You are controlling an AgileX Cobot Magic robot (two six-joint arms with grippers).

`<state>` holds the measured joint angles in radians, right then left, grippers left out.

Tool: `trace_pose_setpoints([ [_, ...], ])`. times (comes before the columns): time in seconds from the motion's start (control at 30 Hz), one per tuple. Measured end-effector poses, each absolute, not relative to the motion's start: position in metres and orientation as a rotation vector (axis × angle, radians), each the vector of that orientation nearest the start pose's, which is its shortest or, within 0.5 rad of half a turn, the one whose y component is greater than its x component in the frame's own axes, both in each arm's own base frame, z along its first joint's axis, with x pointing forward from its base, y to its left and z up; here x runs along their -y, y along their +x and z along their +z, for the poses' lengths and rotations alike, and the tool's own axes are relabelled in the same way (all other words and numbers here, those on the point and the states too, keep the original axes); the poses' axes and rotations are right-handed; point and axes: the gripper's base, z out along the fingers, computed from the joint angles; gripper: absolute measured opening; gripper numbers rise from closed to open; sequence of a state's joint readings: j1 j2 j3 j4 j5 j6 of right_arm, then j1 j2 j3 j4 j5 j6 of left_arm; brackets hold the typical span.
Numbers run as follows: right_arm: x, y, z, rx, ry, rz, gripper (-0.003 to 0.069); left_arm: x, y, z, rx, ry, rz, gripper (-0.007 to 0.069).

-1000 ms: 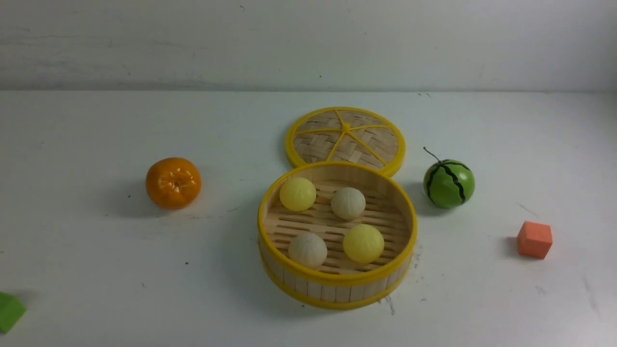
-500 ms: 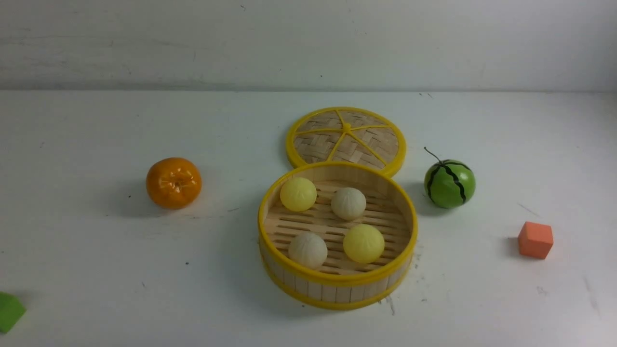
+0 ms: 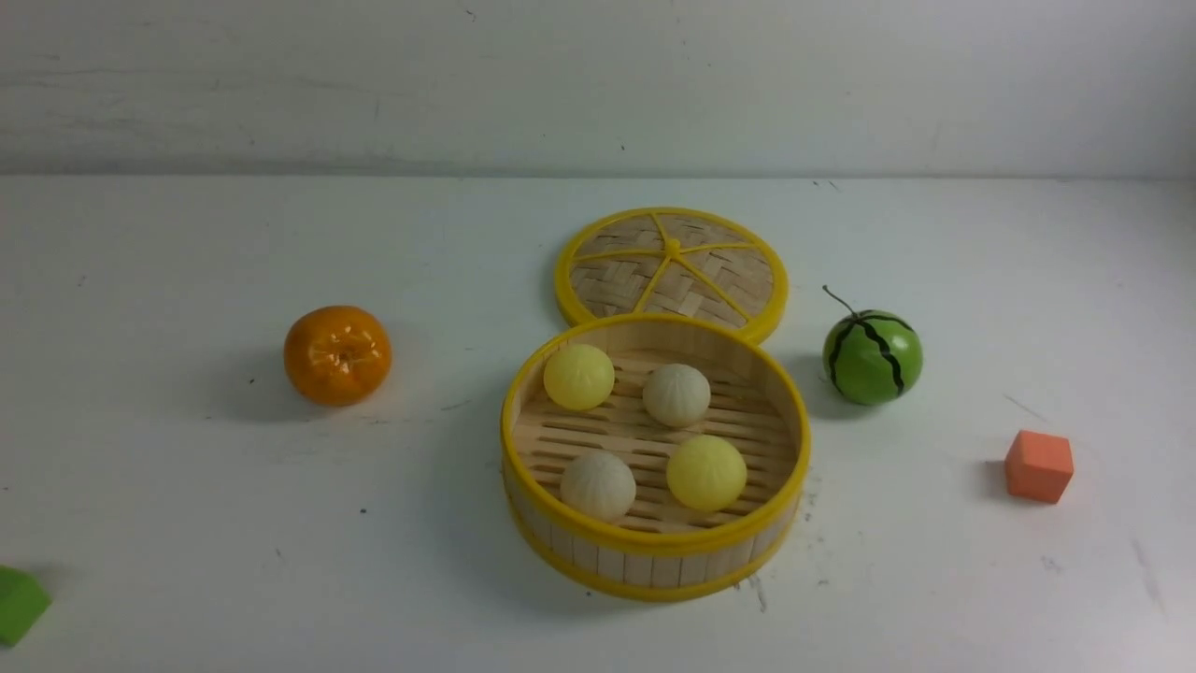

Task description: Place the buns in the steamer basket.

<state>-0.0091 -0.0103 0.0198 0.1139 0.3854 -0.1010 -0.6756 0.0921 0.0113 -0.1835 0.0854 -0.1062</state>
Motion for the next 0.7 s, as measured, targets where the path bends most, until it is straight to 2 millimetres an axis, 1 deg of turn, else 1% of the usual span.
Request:
trace_pose_setpoints([
  [0.37, -0.003, 0.052, 0.173, -1.876, -0.016, 0.037, -0.001, 0.041, 0.049, 0.196, -1.69, 0.343, -0.736, 0.0127],
  [0.5, -0.003, 0.052, 0.173, -1.876, -0.016, 0.037, -0.001, 0.038, 0.051, 0.199, -1.625, 0.392, -0.615, 0.012],
  [0.57, -0.003, 0.052, 0.173, -1.876, -0.016, 0.037, -0.001, 0.033, 0.054, 0.199, -1.616, 0.338, -0.533, 0.0092],
  [0.6, -0.003, 0.052, 0.173, -1.876, -0.016, 0.037, -0.001, 0.033, 0.054, 0.199, -1.614, 0.329, -0.525, 0.0083],
  [0.63, -0.003, 0.052, 0.173, -1.876, -0.016, 0.037, -0.001, 0.028, 0.056, 0.199, -1.622, 0.255, -0.47, 0.0042],
  [0.7, -0.003, 0.052, 0.173, -1.876, -0.015, 0.036, -0.001, 0.021, 0.056, 0.197, -1.638, 0.138, -0.408, -0.0013],
])
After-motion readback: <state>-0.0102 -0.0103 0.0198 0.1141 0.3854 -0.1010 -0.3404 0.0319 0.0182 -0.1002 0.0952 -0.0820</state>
